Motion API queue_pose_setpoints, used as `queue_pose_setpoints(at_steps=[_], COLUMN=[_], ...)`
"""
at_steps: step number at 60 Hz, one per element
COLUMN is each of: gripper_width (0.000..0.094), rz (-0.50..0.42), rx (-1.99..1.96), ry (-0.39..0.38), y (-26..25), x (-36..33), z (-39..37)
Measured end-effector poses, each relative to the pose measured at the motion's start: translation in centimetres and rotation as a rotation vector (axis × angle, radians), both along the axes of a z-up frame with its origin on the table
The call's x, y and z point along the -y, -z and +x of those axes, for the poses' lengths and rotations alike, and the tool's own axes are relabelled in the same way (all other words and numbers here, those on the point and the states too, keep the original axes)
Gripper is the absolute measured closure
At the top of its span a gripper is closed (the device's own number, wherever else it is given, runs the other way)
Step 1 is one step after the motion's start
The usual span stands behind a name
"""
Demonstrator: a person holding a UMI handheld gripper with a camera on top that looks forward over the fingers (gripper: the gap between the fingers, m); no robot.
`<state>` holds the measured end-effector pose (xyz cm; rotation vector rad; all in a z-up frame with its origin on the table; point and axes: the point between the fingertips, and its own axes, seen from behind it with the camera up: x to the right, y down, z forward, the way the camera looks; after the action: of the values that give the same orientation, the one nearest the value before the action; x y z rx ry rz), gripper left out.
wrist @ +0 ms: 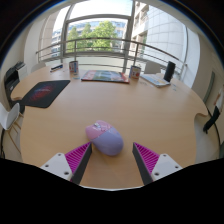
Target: Arrange mouse
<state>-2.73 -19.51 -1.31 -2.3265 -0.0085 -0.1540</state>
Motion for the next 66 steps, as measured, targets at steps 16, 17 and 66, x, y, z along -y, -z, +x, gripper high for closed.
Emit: queue_pose_setpoints(at_steps=[16,17,66], gripper_width=[0.0296,0.0335,0.0502], rz=[0.018,0.024,0.431], rx=[-0.098,-0.102,-0.117], ry=[-0.036,-0.032,0.077], y=[0.5,0.3,-25.5], x=[-6.9,-7.0,-24.1], z=[-0.1,-0.2,-16.2])
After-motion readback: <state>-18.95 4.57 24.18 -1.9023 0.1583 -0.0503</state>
